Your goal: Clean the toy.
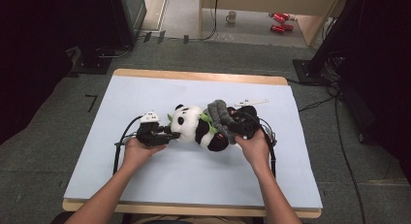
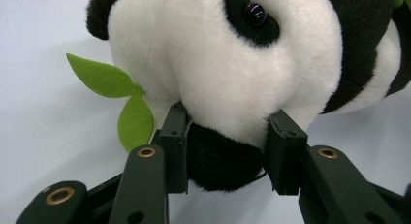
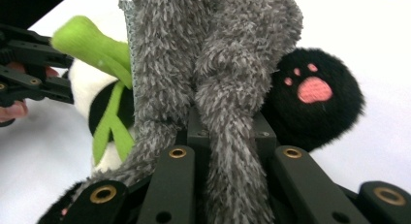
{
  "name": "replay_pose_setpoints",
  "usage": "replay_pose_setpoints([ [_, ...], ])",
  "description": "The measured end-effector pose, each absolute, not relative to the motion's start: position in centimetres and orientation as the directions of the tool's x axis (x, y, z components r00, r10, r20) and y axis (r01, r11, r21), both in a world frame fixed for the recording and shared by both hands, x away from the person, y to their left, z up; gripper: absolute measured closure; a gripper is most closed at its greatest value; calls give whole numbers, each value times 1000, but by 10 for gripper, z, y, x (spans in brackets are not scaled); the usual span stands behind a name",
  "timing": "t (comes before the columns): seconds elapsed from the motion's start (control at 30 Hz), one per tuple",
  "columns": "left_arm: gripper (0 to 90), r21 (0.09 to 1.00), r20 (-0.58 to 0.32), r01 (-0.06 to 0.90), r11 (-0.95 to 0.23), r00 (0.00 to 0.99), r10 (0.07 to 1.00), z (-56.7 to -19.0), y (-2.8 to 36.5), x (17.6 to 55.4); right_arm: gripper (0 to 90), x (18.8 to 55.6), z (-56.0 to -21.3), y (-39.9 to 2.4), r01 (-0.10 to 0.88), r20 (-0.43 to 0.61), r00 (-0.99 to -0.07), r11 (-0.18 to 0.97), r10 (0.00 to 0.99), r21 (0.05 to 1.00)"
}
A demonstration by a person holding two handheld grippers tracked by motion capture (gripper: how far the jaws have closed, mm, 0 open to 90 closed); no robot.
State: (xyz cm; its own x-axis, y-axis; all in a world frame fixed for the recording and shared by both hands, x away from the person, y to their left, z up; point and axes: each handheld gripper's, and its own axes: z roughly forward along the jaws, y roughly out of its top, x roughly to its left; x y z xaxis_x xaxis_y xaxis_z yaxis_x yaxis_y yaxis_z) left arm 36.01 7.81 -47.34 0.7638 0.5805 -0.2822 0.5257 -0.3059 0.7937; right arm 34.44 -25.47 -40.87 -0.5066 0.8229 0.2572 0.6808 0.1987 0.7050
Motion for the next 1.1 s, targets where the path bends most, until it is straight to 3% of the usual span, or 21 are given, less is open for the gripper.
replay_pose_setpoints([
  [0.53,591,784,-299,540,-306,760,577,-473,78,361,781,325,-426,-277,686,280,-464,142,840,714],
  [0.93,591,776,-333,563,-284,748,575,-472,78,366,779,323,-433,-299,736,286,-415,134,864,664],
  [1.1,590,775,-337,567,-279,745,576,-473,78,367,780,322,-427,-308,752,333,-394,92,856,653],
])
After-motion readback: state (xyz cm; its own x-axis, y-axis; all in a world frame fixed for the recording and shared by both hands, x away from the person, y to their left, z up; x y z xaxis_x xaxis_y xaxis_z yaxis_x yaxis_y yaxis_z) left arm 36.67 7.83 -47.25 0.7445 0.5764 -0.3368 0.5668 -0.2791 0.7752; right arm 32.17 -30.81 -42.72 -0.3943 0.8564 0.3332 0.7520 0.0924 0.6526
